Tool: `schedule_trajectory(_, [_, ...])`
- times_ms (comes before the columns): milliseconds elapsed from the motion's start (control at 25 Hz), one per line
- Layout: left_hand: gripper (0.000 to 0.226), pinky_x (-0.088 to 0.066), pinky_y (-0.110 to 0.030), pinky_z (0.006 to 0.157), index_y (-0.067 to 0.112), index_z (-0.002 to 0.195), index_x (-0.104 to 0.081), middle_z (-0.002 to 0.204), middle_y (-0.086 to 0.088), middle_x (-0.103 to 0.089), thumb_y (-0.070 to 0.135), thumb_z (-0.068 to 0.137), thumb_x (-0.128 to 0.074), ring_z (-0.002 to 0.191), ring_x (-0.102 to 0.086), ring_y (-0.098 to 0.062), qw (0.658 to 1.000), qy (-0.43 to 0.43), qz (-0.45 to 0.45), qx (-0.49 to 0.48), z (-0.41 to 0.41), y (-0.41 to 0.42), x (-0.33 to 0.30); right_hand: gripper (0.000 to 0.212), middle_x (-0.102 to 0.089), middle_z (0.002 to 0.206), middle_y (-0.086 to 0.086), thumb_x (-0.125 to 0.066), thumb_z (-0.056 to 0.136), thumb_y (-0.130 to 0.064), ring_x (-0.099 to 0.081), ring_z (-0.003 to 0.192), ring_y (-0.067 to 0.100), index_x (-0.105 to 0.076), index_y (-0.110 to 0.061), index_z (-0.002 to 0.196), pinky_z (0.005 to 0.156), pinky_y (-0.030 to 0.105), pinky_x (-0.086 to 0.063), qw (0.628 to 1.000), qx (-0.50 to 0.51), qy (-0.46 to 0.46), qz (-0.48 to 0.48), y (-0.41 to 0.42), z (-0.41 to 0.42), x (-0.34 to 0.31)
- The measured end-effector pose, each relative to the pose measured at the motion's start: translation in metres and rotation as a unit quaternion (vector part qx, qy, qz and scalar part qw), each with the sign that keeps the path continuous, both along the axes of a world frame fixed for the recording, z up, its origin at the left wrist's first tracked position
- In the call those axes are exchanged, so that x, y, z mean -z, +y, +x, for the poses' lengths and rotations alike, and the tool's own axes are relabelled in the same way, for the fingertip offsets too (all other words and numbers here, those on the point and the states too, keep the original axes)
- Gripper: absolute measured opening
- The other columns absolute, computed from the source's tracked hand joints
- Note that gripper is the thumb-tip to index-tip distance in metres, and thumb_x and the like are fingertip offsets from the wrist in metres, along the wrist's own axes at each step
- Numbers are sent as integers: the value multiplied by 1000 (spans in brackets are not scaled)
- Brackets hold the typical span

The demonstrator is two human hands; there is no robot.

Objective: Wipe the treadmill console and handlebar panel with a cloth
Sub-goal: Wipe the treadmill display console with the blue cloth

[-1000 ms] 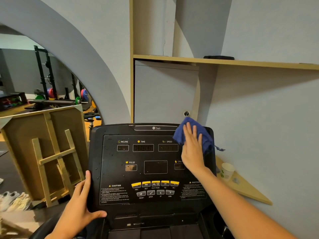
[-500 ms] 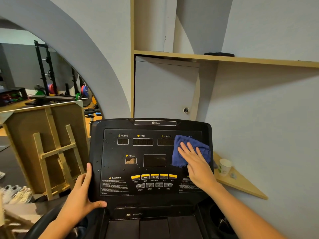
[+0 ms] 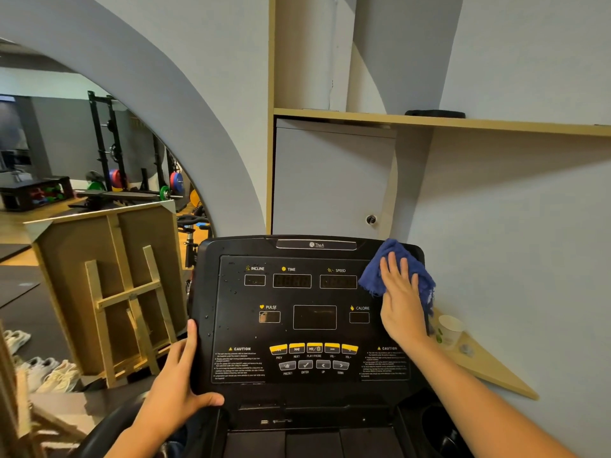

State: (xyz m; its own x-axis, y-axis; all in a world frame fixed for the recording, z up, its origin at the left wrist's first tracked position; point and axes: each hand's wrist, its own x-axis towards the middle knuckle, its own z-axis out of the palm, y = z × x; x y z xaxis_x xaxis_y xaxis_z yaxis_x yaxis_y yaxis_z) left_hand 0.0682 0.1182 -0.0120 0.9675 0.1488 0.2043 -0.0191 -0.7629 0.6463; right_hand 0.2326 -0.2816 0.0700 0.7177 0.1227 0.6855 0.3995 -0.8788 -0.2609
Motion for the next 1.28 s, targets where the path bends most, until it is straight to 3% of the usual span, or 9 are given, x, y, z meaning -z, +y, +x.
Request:
schedule_trajectory(240, [155,-36,-46,113,49,139,39,156,1,-21,59,50,-88,140,-35,-25,1000,8,-8,3,3,3,2,70,-4,163,0,-50,99,-7,5,150,27,-12,-18,157,121,54,-4,999,-38,-9,-32,61,16,-31])
schedule_trajectory(400, [154,-35,-45,113,51,138,39,156,2,-20,60,50,-87,141,-34,-25,1000,8,-9,1,4,3,4,77,-12,163,6,-59,94,-8,-2,150,33,-14,-17,156,119,54,-3,995,-64,-30,-74,84,13,-25])
schedule_trajectory(760, [154,-38,-45,111,48,139,39,156,-1,-22,59,51,-87,138,-38,-25,1000,5,0,0,1,3,2,77,1,162,-15,-51,97,-6,8,150,9,-7,-34,154,122,39,5,969,-169,42,-173,36,-22,27])
schedule_trajectory(960, [154,-39,-42,110,42,142,37,155,-2,-23,55,52,-88,137,-39,-25,1000,4,5,-1,0,1,-1,74,-3,160,-20,-48,98,-5,8,149,1,-8,-37,152,122,35,1,977,-154,68,-129,5,-34,35])
schedule_trajectory(1120, [154,-38,-42,111,45,139,40,155,-2,-21,57,52,-88,138,-38,-25,1000,7,7,1,1,2,-1,74,-13,163,-6,-52,96,0,1,151,10,-15,-29,154,123,47,-9,991,-105,67,-41,6,-22,19])
schedule_trajectory(1280, [154,-37,-41,112,47,136,43,156,1,-17,58,53,-87,138,-38,-24,1000,13,9,4,2,2,0,71,-14,163,0,-51,96,1,0,151,24,-17,-22,154,121,55,-8,997,-69,31,-10,32,-8,0])
